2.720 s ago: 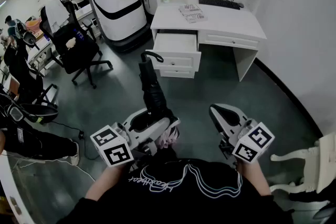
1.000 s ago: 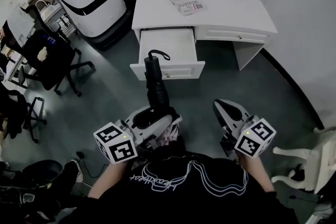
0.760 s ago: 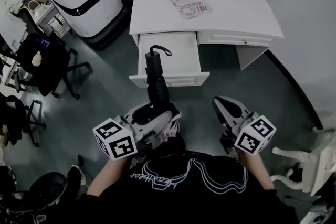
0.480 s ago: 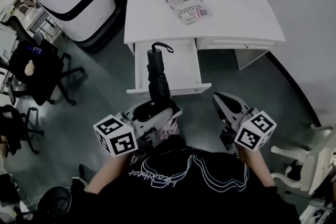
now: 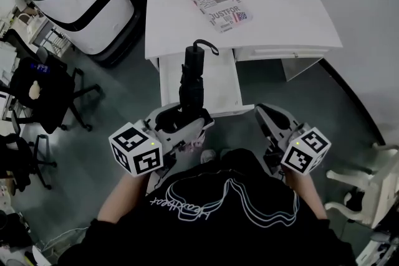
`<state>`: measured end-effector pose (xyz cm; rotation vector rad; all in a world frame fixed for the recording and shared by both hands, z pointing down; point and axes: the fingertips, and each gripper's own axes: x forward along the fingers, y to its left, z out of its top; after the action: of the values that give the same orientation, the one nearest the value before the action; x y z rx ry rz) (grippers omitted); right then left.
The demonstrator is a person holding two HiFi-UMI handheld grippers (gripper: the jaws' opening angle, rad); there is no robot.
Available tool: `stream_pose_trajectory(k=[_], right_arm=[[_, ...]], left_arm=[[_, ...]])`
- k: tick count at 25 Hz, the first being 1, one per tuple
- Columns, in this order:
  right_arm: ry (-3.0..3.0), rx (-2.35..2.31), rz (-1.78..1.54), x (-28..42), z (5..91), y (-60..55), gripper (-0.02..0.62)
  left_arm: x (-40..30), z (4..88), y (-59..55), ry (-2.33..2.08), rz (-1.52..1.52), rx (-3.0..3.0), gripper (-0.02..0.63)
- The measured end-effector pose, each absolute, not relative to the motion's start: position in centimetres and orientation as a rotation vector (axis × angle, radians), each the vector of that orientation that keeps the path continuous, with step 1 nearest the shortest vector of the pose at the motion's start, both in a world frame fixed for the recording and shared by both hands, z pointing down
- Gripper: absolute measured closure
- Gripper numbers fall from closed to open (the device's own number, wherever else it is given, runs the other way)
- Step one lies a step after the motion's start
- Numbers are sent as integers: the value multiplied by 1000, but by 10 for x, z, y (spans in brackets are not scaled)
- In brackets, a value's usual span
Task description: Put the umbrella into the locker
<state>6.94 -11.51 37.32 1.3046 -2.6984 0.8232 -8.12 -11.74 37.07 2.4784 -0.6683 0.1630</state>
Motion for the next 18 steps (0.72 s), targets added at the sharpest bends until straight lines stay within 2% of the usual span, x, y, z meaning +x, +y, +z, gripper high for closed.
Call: stream_pose_trajectory(k=[10,18], right_arm=[[-2709,1264,852,72,379,-141,592],[-2707,1202,914,74,388,-182,592]], left_arm=[[-88,383,-156,-764,342,2534,374],[-83,419,-190,-759,642,2556,374]])
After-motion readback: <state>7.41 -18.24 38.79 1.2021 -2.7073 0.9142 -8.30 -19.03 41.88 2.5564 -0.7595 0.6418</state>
